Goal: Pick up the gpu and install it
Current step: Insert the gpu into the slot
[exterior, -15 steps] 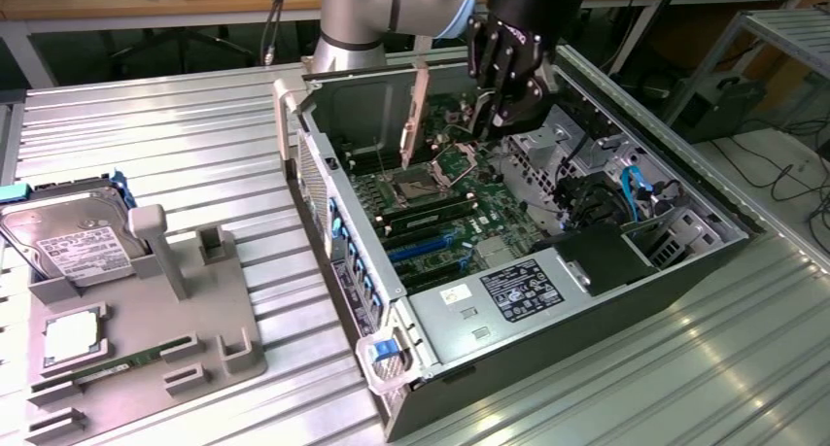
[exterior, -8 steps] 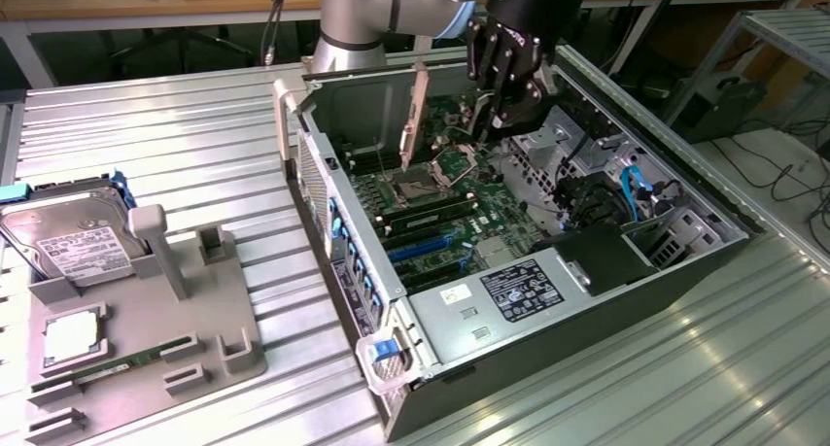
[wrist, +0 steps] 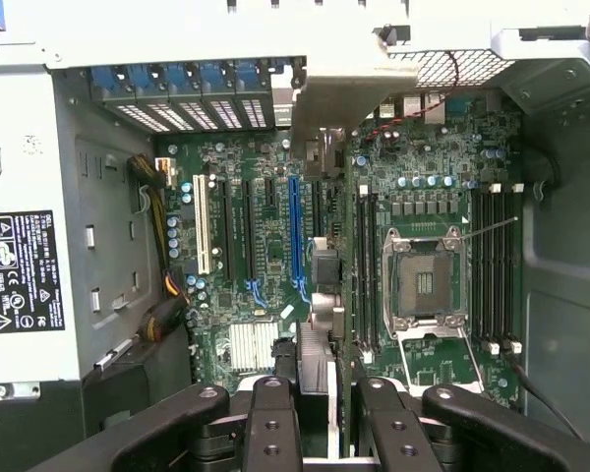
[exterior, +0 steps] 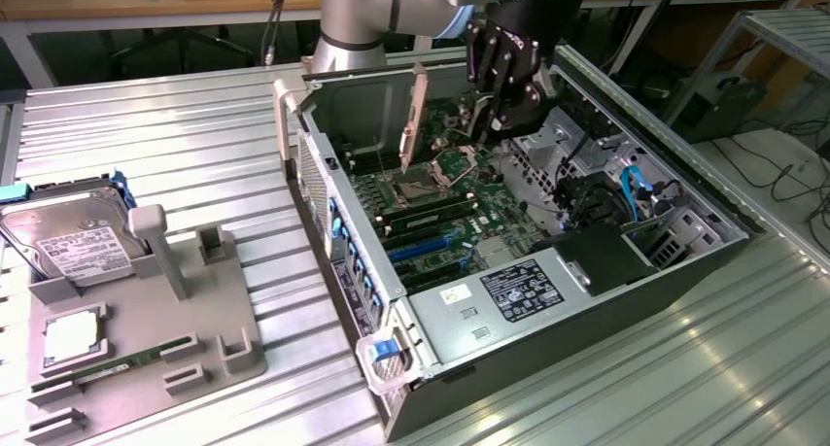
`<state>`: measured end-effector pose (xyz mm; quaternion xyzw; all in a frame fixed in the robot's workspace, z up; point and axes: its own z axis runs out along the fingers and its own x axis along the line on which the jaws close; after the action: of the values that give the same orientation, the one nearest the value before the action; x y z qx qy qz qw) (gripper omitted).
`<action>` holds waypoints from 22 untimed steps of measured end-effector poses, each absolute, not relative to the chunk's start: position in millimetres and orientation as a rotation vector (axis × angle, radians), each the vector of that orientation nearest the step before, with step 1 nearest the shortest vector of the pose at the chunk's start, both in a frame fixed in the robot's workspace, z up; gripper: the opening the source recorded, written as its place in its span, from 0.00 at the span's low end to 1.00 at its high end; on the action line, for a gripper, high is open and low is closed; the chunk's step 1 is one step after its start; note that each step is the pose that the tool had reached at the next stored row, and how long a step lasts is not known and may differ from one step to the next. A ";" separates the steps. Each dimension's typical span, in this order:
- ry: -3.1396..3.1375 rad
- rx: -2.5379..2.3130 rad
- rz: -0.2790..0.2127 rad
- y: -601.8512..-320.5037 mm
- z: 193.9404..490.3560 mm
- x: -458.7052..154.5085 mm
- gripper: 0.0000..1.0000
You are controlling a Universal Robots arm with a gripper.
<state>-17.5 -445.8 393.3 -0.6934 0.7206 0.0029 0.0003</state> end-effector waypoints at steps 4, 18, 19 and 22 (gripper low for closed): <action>2.263 -2.178 0.009 -445.8 391.8 -17.5 0.28; 2.253 -2.168 0.004 -446.4 383.4 -17.7 0.28; 2.252 -2.167 0.005 -447.9 382.3 -17.8 0.28; 2.248 -2.164 0.010 -451.3 378.9 -18.9 0.28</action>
<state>-18.9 -451.3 378.9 -0.6934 0.7205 0.0031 0.0106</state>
